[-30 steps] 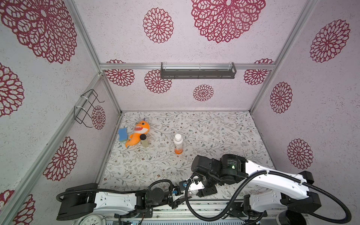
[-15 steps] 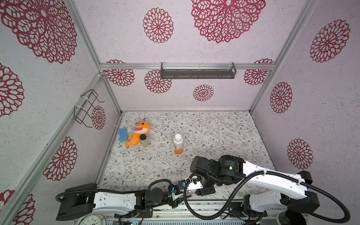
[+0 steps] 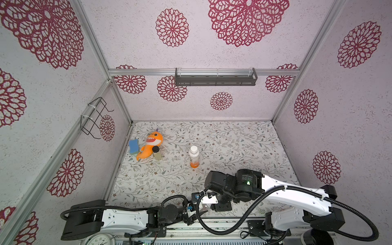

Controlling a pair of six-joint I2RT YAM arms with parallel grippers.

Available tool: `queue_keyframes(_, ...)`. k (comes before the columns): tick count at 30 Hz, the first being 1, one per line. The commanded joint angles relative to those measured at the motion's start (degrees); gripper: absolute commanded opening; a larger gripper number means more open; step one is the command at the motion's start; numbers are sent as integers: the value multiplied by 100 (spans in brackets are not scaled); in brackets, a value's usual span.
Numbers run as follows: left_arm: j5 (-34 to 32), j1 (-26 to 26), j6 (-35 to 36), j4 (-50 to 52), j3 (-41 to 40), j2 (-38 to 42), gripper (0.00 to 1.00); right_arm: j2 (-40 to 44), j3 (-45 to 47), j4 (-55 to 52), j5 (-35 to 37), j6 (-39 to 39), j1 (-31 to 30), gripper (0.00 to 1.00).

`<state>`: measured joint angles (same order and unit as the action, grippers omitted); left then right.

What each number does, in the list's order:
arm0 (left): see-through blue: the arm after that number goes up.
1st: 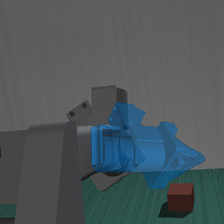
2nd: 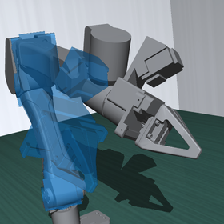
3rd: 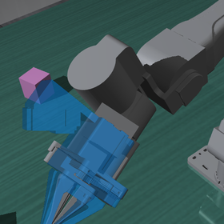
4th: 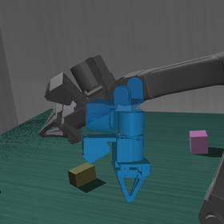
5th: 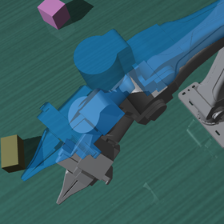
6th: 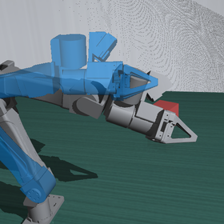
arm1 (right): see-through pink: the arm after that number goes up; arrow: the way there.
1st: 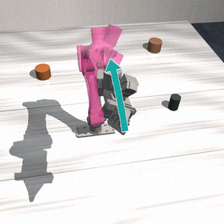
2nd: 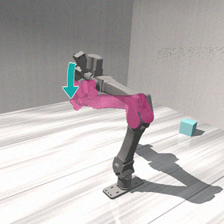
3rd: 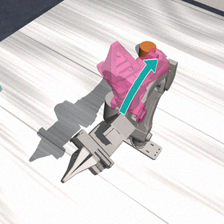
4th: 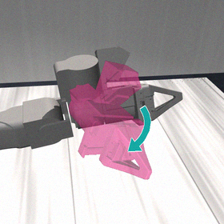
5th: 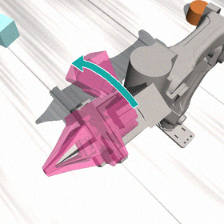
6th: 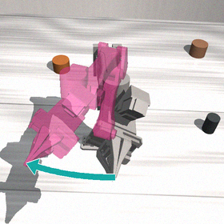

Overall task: Screw on the bottle caps
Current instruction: Screw the bottle cap onto the plastic bottle.

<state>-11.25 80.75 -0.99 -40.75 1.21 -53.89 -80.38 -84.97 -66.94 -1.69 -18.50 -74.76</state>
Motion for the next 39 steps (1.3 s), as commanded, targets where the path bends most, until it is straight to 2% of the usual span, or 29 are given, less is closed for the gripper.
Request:
queue_keyframes(1, -239, 39, 80, -240, 74, 148, 39, -155, -239, 158, 250, 1087, -20, 38)
queue_keyframes(5, -439, 41, 108, -232, 50, 236, 39, -381, -332, 199, 167, 2040, -17, 38)
queue_keyframes(11, -635, 43, 135, -232, 36, 303, 39, -662, -520, 205, 551, 3371, -10, 38)
queue_keyframes(20, -726, 43, 126, -188, 96, 182, 39, -893, -845, -62, 855, 4547, 37, 37)
queue_keyframes(22, -730, 41, 117, -148, 124, 151, 39, -953, -1016, -249, 1019, 4671, 25, 41)
queue_keyframes(26, -690, 42, 104, -119, 147, 108, 39, -602, -934, -110, 1125, 4536, 0, 50)
queue_keyframes(30, -619, 38, 99, -100, 166, 67, 39, -174, -931, -82, 1119, 4044, 6, 59)
queue_keyframes(34, -417, 44, 95, -95, 208, -47, 39, 223, -924, -62, 555, 2981, 12, 62)
queue_keyframes(39, 4, 39, 38, -70, 263, -195, 39, 954, -346, 2, -59, 1398, 14, 63)
